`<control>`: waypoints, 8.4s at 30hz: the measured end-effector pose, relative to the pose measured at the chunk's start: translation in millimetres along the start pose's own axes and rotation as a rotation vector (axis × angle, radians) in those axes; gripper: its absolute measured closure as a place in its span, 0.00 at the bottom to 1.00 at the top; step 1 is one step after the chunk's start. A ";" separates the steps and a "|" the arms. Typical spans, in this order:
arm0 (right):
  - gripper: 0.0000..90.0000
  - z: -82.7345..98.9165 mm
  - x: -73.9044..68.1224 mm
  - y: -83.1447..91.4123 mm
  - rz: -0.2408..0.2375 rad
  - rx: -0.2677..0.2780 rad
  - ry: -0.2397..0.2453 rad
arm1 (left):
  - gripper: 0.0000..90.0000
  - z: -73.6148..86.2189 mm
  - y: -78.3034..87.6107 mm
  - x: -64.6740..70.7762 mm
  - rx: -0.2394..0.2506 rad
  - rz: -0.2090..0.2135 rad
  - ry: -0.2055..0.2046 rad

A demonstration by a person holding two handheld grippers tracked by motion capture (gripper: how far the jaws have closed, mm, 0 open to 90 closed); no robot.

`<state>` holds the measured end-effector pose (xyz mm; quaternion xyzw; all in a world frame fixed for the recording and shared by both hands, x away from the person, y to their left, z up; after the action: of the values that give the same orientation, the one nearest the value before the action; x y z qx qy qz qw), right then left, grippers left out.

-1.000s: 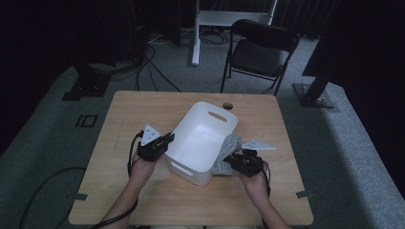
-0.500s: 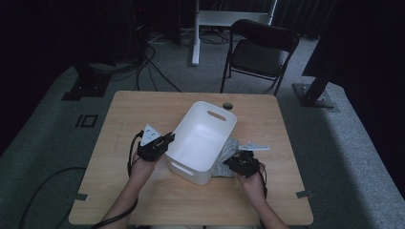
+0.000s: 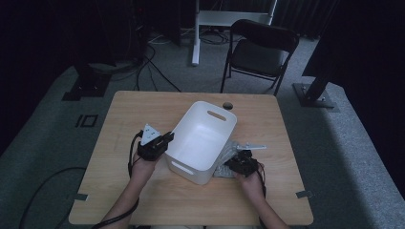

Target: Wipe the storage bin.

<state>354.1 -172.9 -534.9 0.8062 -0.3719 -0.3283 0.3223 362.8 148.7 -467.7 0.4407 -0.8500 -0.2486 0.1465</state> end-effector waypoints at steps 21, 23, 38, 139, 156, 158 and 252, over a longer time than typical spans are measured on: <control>0.84 3.7 -50.2 44.5 -0.087 0.104 0.126 | 0.94 0.1 -0.4 -0.9 0.005 0.038 -0.015; 0.84 5.0 -48.9 39.4 -0.075 0.095 0.119 | 0.94 -0.3 -0.9 -1.2 0.005 0.039 -0.015; 0.84 16.0 -16.7 -10.5 -0.078 -0.052 0.026 | 0.94 -1.3 -1.2 -2.4 -0.005 0.010 -0.007; 0.84 -22.3 76.2 68.9 0.110 0.151 -0.122 | 0.91 -1.3 4.8 -30.7 -0.012 0.141 -0.233; 0.83 -13.7 110.5 47.9 0.195 -0.009 -0.170 | 0.76 -14.6 -4.0 -53.2 -0.017 0.024 -0.277; 0.79 -14.2 113.3 42.3 0.196 -0.022 -0.174 | 0.65 -14.8 -3.5 -55.4 -0.006 0.039 -0.251; 0.15 89.2 95.0 74.9 0.274 0.135 -0.103 | 0.16 136.5 72.1 -74.1 -0.160 -0.086 0.184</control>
<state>304.7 -313.2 -556.6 0.7500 -0.5157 -0.2963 0.2895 292.3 284.9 -543.9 0.4847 -0.7907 -0.2803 0.2475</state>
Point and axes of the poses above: each handheld gripper's, and its own axes: y roughly backward along the jaws, z roughly out of its underside, x roughly to its right, the point moved 2 cm from there along -y, roughly forward along the jaws, and after that the axes turned 11 degrees about -x, right-handed, at the moved point
